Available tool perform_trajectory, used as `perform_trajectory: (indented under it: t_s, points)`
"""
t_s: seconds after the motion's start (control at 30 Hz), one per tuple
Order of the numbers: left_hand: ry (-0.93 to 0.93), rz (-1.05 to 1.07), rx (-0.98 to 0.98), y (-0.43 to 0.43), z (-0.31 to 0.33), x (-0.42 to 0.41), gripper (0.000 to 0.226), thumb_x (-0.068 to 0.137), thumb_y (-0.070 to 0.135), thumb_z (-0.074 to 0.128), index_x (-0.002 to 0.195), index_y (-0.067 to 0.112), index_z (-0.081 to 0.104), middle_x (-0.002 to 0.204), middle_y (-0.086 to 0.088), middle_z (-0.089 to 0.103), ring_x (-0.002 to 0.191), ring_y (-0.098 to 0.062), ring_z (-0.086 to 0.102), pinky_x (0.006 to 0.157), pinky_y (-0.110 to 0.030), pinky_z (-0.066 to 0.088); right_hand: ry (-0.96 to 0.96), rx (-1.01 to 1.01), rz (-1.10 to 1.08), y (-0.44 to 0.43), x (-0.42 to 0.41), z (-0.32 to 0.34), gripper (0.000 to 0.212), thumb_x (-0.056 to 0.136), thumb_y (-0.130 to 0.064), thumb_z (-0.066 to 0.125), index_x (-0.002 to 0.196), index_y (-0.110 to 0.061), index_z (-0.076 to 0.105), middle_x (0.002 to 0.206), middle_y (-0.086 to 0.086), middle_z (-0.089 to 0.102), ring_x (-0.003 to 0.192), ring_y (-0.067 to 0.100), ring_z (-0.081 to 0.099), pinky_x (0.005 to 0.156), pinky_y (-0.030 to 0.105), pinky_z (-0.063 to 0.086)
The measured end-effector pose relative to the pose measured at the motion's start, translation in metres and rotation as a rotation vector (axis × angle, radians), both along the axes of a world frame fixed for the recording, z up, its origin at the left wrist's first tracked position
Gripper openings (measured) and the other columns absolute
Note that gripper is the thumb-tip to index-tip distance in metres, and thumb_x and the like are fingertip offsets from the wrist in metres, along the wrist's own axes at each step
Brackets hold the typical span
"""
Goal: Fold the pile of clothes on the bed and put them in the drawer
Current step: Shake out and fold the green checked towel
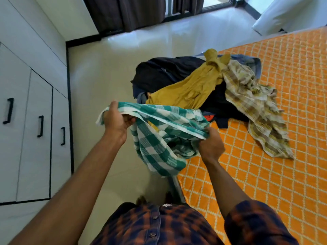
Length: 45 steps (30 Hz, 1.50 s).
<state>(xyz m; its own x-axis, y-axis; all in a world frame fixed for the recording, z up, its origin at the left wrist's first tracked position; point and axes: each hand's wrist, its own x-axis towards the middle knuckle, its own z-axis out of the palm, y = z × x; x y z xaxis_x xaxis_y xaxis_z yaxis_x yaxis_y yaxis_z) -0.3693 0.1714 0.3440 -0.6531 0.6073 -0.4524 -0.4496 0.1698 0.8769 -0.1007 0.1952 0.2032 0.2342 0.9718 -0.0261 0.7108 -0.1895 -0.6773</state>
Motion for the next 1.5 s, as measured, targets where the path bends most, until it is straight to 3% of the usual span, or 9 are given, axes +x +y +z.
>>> perform_trajectory:
  t_s: [0.2,0.33,0.57,0.67,0.83,0.9,1.0,1.23,1.5]
  points:
    - [-0.060,0.356,0.168,-0.049,0.025,-0.094,0.026,0.104,0.025,0.042,0.090,0.010,0.057,0.075,-0.007,0.061,0.059,-0.017,0.064,0.048,-0.023,0.051,0.127,-0.291,-0.383,-0.031,0.017,-0.023,0.031,0.086,-0.014,0.069,0.117,-0.018,0.068,0.110,0.013,0.072,0.099,0.038,0.065,0.076,0.037,0.046]
    - [-0.058,0.420,0.221,-0.102,0.028,-0.151,0.031,0.107,0.027,0.038,0.085,0.013,0.055,0.056,0.003,0.063,0.057,-0.012,0.063,0.058,-0.026,0.051,0.132,-0.296,-0.369,-0.070,-0.009,-0.027,0.030,0.090,-0.008,0.061,0.117,-0.017,0.069,0.098,0.016,0.071,0.077,0.032,0.057,0.067,0.034,0.040]
    - [-0.003,0.548,0.234,-0.202,0.046,-0.239,0.032,0.108,0.031,0.038,0.085,0.015,0.055,0.060,0.003,0.066,0.058,-0.010,0.065,0.058,-0.025,0.055,0.295,-0.370,-0.526,-0.107,-0.086,-0.024,0.036,0.087,-0.026,0.056,0.116,-0.009,0.069,0.104,0.019,0.072,0.095,0.041,0.068,0.075,0.038,0.049]
    - [0.113,0.599,0.166,-0.253,0.035,-0.274,0.032,0.107,0.038,0.041,0.111,0.009,0.054,0.089,-0.005,0.066,0.071,-0.012,0.069,0.065,-0.030,0.060,0.518,-0.471,-0.644,-0.115,-0.112,-0.028,0.026,0.083,-0.026,0.056,0.100,-0.006,0.061,0.099,0.011,0.067,0.086,0.031,0.067,0.074,0.043,0.058]
    - [0.028,0.726,0.082,-0.324,0.001,-0.312,0.032,0.106,0.033,0.043,0.127,0.010,0.052,0.107,-0.005,0.068,0.090,-0.019,0.072,0.073,-0.035,0.062,0.948,-0.452,-0.861,-0.123,-0.159,-0.030,0.044,0.090,-0.007,0.047,0.134,-0.005,0.049,0.127,0.009,0.054,0.101,0.034,0.064,0.062,0.050,0.057]
    - [0.047,0.809,-0.004,-0.342,-0.012,-0.320,0.025,0.106,0.030,0.041,0.120,0.012,0.050,0.098,-0.002,0.066,0.081,-0.014,0.070,0.065,-0.031,0.061,0.969,-0.423,-0.873,-0.125,-0.175,-0.026,0.043,0.091,-0.007,0.048,0.134,-0.006,0.052,0.126,0.009,0.054,0.101,0.033,0.064,0.066,0.053,0.058]
    - [-0.056,0.824,-0.084,-0.355,-0.036,-0.343,0.045,0.105,0.040,0.035,0.133,0.009,0.051,0.113,-0.009,0.067,0.095,-0.026,0.071,0.079,-0.041,0.061,0.933,-0.419,-0.855,-0.118,-0.199,-0.015,0.038,0.094,-0.024,0.052,0.127,-0.007,0.061,0.124,0.009,0.061,0.101,0.034,0.064,0.088,0.052,0.057]
    - [-0.277,0.825,0.049,-0.323,-0.034,-0.363,0.042,0.105,0.025,0.020,0.115,0.014,0.059,0.117,-0.013,0.064,0.108,-0.032,0.062,0.092,-0.045,0.051,1.367,-0.539,-0.781,-0.042,-0.260,0.059,0.052,0.101,-0.035,0.036,0.146,-0.010,0.048,0.143,0.016,0.053,0.132,0.040,0.051,0.114,0.051,0.040]
    - [-0.147,0.939,0.088,-0.289,-0.007,-0.403,0.049,0.100,0.023,0.026,0.119,0.012,0.069,0.126,-0.015,0.065,0.112,-0.035,0.062,0.099,-0.058,0.046,1.357,-0.415,-0.601,0.013,-0.289,0.131,0.048,0.103,-0.014,0.047,0.149,-0.003,0.041,0.148,0.018,0.047,0.134,0.036,0.047,0.103,0.036,0.043]
